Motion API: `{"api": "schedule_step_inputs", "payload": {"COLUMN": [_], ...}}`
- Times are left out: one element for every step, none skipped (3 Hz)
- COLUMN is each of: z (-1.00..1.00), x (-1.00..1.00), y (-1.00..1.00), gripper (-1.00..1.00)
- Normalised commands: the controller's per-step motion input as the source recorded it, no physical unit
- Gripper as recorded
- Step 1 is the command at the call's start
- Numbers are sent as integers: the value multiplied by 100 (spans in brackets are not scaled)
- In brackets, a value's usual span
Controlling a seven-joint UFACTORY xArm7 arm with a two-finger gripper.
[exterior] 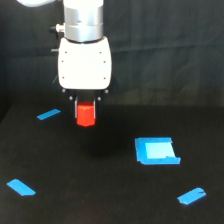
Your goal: Pick up the red object from the table
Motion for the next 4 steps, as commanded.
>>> {"api": "schedule_step_inputs", "payload": {"z": [14, 1, -8, 8], "x": [-2, -1, 14, 6], "y": [9, -5, 0, 5], "gripper": [-98, -100, -91, -100]}}
